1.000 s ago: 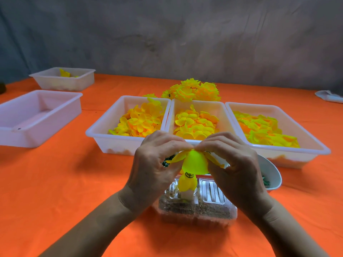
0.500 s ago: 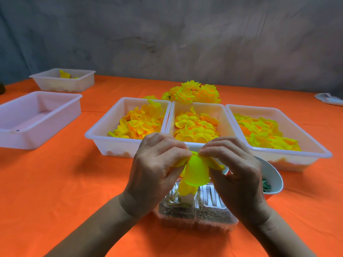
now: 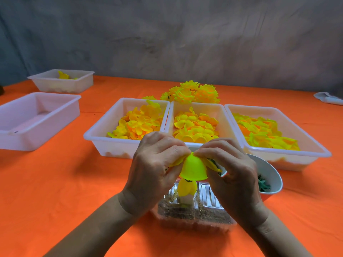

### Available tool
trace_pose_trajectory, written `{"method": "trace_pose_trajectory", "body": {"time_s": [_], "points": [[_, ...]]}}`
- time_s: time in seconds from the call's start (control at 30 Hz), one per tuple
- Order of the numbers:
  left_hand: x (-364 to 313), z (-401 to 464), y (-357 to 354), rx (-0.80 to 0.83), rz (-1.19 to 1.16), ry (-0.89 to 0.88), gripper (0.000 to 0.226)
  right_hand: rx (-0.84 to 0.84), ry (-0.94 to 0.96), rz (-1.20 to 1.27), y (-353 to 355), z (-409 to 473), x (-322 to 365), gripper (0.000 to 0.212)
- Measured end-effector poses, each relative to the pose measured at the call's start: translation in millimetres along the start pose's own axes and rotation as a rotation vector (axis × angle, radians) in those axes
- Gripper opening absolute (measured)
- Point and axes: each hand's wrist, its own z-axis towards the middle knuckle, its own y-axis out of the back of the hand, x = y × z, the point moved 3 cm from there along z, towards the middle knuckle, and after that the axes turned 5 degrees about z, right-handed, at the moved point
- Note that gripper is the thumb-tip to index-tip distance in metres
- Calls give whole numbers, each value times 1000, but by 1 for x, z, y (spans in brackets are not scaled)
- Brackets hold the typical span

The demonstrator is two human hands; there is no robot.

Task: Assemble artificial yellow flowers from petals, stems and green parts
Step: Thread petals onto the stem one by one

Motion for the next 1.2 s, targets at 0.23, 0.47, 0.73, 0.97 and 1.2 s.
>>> {"method": "trace_pose_trajectory", "body": {"time_s": [0.23,0.47,0.73,0.97,1.2], "points": [[-2,0,-2,9,35,-56,22,14,137,-121,4,-1,7,23],[-8,-1,2,-51,139,-135,33,-45,-3,55,1,-4,0,6],[-6,-2,3,-59,147,-93,18,-31,-59,62,-1,-3,-1,11],[-5,-5,1,-63,105,-72,22,-12,-21,22,-4,-11,-2,19],[2,-6,-2,-31,35,38,10,28,-112,154,-1,-5,-5,15]]}}
